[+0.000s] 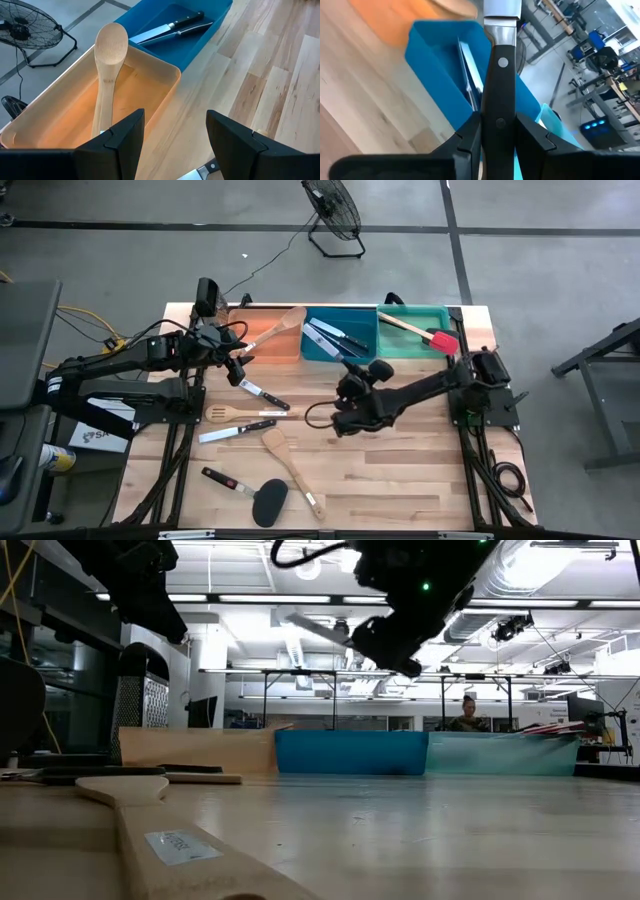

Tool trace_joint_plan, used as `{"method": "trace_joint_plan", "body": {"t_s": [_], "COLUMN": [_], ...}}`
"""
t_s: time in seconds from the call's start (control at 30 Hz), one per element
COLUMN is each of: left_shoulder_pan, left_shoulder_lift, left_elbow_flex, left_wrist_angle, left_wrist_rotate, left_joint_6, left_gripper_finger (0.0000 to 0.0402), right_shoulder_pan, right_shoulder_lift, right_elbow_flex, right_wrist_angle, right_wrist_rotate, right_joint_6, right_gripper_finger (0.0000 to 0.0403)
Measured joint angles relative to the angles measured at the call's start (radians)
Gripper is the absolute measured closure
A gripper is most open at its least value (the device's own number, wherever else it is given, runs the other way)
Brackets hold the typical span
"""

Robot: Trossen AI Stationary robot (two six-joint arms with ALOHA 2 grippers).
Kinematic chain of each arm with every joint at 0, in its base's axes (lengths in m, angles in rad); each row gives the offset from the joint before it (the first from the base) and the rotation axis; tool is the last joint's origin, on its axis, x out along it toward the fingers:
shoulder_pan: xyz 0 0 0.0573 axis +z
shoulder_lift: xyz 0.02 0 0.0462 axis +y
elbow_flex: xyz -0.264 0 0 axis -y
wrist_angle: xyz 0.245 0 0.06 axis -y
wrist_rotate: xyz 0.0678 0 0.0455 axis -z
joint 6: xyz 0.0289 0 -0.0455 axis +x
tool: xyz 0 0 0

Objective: Pick & Place Kitchen Items
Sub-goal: Put the knife into the blue bin

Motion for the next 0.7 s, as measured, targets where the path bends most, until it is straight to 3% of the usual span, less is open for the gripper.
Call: {"method": "trace_joint_plan", "body": {"t_s": [0.23, 0.7], "left_shoulder_pan": [0.0, 0.0], "left_shoulder_lift": [0.0, 0.0], "left_elbow_flex": [0.0, 0.0], "left_wrist_angle": [0.0, -0.023], "left_wrist_rotate": [0.0, 0.0], "left_joint_6": [0.0, 0.0], "left_gripper_finger": [0.0194, 0.0194], "right_shoulder_pan": [-0.059, -0.222], "right_shoulder_lift": [0.0, 0.0], "right_elbow_flex": [0.0, 0.0], "right_wrist_angle": [0.0, 0.006], "right_wrist_rotate": [-0.064, -0.288], "right_joint_6": [-0.11, -0.344], "right_gripper_finger": [0.0323, 0.0323]}}
